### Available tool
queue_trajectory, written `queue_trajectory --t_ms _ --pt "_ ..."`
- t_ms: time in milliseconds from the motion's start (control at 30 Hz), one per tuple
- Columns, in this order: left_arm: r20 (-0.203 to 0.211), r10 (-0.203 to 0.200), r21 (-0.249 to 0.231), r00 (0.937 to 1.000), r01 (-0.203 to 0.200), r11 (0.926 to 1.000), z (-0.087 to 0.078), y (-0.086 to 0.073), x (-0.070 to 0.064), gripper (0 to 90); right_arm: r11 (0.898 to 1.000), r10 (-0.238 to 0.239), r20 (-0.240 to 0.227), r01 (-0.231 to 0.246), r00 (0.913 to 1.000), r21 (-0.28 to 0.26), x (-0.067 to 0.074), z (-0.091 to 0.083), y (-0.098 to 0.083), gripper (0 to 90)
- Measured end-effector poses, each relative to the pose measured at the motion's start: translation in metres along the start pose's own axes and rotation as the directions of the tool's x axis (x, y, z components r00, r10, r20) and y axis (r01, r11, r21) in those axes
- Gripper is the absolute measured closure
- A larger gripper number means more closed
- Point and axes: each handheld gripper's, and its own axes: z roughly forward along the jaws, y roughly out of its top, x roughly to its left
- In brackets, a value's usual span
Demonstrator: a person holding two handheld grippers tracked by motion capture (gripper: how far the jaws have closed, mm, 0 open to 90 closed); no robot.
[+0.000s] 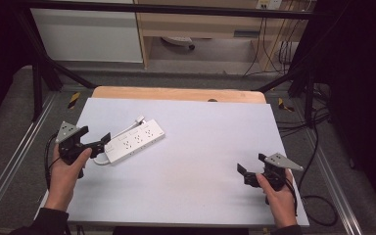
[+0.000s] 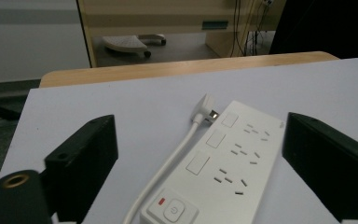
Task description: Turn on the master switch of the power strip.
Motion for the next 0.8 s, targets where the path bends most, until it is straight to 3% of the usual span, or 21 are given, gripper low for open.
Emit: queue_trajectory --t_ms 400,567,633,800 --pt "-0.029 -0.012 0.028 0.9995 0.013 0.9995 0.011 -0.009 0.006 24.3 1.000 -0.002 -0.010 0.003 0.9999 0.015 -0.002 0.003 -0.001 4.9" --pt "-0.025 -0.016 0.036 0.9996 0.017 0.9992 0.015 -0.011 0.007 34.5 1.000 -0.003 -0.006 0.003 1.0000 0.020 -0.002 0.003 -0.002 5.4" --pt "-0.020 -0.015 0.041 0.9997 0.016 0.9990 0.016 -0.013 0.007 42.5 1.000 -0.008 -0.003 0.008 1.0000 0.020 -0.002 0.003 -0.002 5.9" --pt "-0.015 -0.013 0.057 0.9998 0.014 0.9983 0.018 -0.017 0.011 50.2 1.000 -0.013 -0.002 0.013 0.9999 0.025 -0.001 0.004 -0.002 6.1"
